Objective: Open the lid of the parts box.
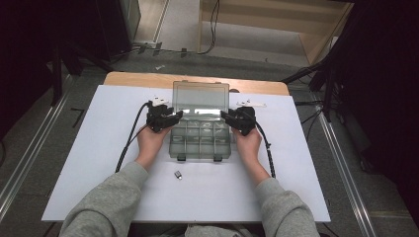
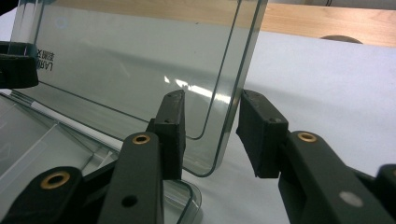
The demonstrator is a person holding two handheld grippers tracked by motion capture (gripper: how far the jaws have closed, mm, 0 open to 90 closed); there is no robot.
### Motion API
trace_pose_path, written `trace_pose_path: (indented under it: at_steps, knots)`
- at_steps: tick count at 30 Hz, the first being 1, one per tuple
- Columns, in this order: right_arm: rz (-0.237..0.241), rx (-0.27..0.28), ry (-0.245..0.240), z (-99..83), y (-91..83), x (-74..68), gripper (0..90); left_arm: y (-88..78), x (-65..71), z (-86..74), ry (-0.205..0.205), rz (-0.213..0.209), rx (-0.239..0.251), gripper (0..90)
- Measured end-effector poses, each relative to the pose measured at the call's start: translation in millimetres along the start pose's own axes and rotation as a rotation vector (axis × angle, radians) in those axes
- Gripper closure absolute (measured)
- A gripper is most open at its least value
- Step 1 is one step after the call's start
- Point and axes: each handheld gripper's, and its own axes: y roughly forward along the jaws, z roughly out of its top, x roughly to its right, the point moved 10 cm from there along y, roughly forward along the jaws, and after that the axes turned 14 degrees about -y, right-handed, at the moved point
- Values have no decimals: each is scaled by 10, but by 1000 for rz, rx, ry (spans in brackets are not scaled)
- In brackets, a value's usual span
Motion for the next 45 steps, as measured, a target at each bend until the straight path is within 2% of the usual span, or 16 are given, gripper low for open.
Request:
trace_pose_path:
  at_steps: [4,16,25,29,31,34,38,42,45]
  knots:
    - [-4,-9,-3,-15,10,1,580,12,-3,-9,-3,1,-4,531]
    - [-3,-25,5,-43,35,-17,546,30,-27,-15,-54,-14,-14,500]
    - [-2,-34,4,-61,49,-27,524,31,-20,-15,-35,-5,-10,462]
    - [10,-41,13,-78,60,-36,524,44,-10,-33,-43,-21,-19,433]
    - [4,-39,-2,-69,59,-43,517,47,-10,-34,-47,-24,-19,425]
    - [10,-35,3,-61,50,-48,512,39,-9,-30,-39,-28,-19,425]
    - [20,-26,8,-22,14,-71,471,-1,6,11,-54,-43,-9,392]
    - [40,-34,-25,17,-41,-133,426,-70,33,65,-73,-57,-8,344]
    - [66,-42,-38,42,-101,-186,366,-163,62,109,-63,-59,-8,339]
